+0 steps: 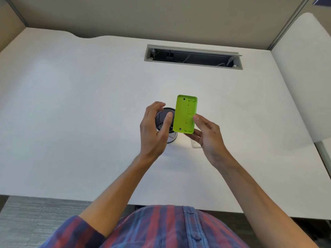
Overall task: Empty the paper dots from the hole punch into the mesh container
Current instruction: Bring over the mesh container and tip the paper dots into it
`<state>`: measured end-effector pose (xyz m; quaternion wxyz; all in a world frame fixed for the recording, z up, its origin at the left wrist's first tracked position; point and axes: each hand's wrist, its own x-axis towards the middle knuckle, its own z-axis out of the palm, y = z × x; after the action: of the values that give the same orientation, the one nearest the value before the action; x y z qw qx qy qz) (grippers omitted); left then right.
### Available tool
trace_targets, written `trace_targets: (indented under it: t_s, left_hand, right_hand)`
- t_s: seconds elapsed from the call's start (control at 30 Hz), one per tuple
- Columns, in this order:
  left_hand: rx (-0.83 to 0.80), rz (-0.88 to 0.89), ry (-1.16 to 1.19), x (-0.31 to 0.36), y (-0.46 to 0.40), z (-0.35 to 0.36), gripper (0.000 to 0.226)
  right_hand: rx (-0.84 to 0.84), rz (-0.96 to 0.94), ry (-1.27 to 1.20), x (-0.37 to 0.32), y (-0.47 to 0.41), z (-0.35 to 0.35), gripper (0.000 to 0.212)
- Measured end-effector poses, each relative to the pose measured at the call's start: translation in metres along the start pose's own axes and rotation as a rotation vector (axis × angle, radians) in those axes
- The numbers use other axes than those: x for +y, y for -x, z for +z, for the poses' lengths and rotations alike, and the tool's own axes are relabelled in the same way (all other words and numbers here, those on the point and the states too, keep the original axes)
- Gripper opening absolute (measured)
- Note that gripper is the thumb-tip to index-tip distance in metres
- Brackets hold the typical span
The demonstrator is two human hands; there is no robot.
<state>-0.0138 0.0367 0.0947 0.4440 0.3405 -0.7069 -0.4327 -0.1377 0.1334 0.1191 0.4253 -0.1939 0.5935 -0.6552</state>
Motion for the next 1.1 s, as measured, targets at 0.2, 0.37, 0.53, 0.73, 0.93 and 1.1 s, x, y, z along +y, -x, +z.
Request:
trace_targets:
  t_s: [0.2,0.37,0.53,0.73,0.93,1.1]
  left_hand:
    - [0.007,-0.085,-0.032,-0.009,0.006,0.001,0.025]
    - [0.006,-0.075,-0.014,-0.001,0.005,0.000,0.027]
    - [-0.186,-0.258,0.185,0.021,0.000,0.006,0.049]
    - [-0.299,-0.698,0.547,0.039,-0.005,0.015,0.053]
    - [-0.270,-0.729,0.619,0.036,-0.005,0.018,0.059]
    - [-0.214,-0.755,0.675,0.029,0.000,0.014,0.063]
  right_hand:
    - [-0.019,0.019,-0.008,0.004,0.005,-0.004,0.026]
    - [-0.001,0.011,-0.031,0.001,0.006,-0.008,0.023]
    - [-0.047,0.003,-0.056,-0.002,0.010,-0.007,0.024]
    - [0.005,-0.016,-0.019,0.001,0.012,0.004,0.013]
    - [0.048,-0.131,0.203,0.006,0.012,-0.013,0.029]
    - [0.256,-0.270,0.953,0.041,-0.004,-0.071,0.019]
